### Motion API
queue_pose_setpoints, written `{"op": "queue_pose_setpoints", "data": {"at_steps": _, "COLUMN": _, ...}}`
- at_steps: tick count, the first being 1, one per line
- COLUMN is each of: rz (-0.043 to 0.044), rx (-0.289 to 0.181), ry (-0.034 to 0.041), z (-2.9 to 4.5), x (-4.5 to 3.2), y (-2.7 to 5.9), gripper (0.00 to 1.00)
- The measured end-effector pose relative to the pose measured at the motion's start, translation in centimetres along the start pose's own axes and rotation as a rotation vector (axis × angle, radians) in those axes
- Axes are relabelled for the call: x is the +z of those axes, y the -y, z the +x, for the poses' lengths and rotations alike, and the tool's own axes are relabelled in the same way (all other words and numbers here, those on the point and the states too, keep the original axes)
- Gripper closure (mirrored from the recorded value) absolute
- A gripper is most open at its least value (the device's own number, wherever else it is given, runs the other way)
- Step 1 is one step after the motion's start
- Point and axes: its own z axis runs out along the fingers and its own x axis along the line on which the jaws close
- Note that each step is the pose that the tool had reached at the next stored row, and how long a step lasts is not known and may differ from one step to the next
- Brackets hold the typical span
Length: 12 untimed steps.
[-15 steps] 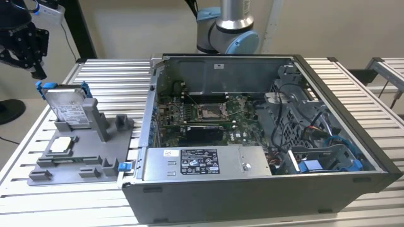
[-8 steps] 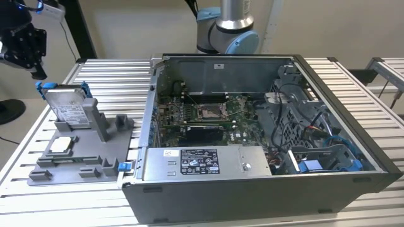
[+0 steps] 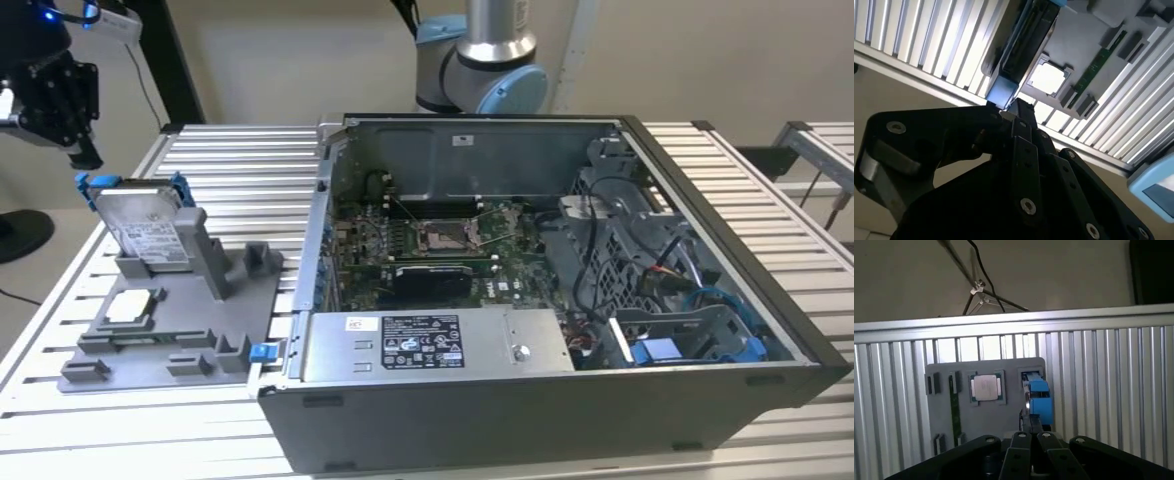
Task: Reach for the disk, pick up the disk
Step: 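Pick up the disk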
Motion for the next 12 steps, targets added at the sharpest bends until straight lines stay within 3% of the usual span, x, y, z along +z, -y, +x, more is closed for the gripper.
{"op": "queue_pose_setpoints", "data": {"at_steps": 1, "rz": -0.0003, "rx": 0.0, "ry": 0.0, "z": 0.0, "x": 0.0, "y": 0.0, "gripper": 1.0}}
{"op": "queue_pose_setpoints", "data": {"at_steps": 2, "rz": -0.0006, "rx": 0.0, "ry": 0.0, "z": 0.0, "x": -0.01, "y": 0.0, "gripper": 0.0}}
{"op": "queue_pose_setpoints", "data": {"at_steps": 12, "rz": -0.0008, "rx": 0.0, "ry": 0.0001, "z": -0.17, "x": 0.22, "y": 0.27, "gripper": 0.0}}
